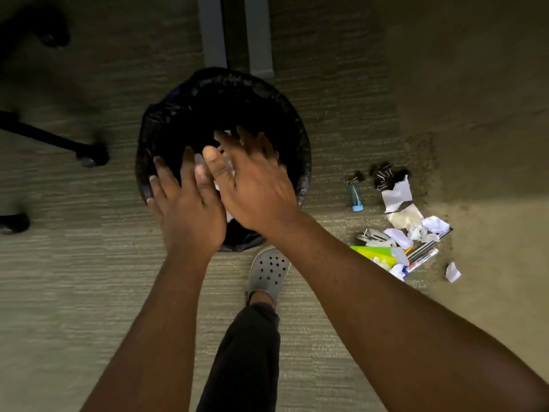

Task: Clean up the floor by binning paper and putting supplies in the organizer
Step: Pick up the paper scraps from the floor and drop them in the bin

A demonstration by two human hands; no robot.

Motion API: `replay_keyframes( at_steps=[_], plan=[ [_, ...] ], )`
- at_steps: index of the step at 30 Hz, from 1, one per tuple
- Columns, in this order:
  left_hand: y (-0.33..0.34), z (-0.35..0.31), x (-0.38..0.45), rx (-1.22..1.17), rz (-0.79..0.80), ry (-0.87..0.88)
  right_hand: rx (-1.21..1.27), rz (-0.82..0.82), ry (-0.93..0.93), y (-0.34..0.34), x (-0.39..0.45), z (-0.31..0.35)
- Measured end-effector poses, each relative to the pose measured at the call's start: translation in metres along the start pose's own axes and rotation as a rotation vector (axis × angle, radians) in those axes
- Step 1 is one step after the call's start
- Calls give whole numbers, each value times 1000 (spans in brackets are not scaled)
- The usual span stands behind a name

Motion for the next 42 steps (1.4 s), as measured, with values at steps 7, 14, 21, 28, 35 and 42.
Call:
replay_keyframes(
  at_steps=[7,14,21,28,35,42],
  plan=[
    [22,18,-1,122,82,16,-182,-3,-63,13,-11,-7],
    [8,-29,-61,-138,56,246,34,-315,-5,-34,-79,-28],
    [97,-68,-168,-157,253,473,-23,-465,201,-63,-190,-136],
    [294,-2,-182,294,635,280,-162,-104,575,-17,-287,-295],
    [418,59,-177,584,695,312,-230,0,667,27,-326,-385],
    [433,53,-167,479,578,441,-126,-258,624,36,-329,-402]
  ],
)
Point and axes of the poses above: each hand's wrist, its own x-axis towards the middle knuckle, its own y-axis out of the palm, z = x × y, the point moved 10 cm from there along x, towards the middle knuckle, and after that the axes turned 13 degrees about -y, right-handed, at the moved point
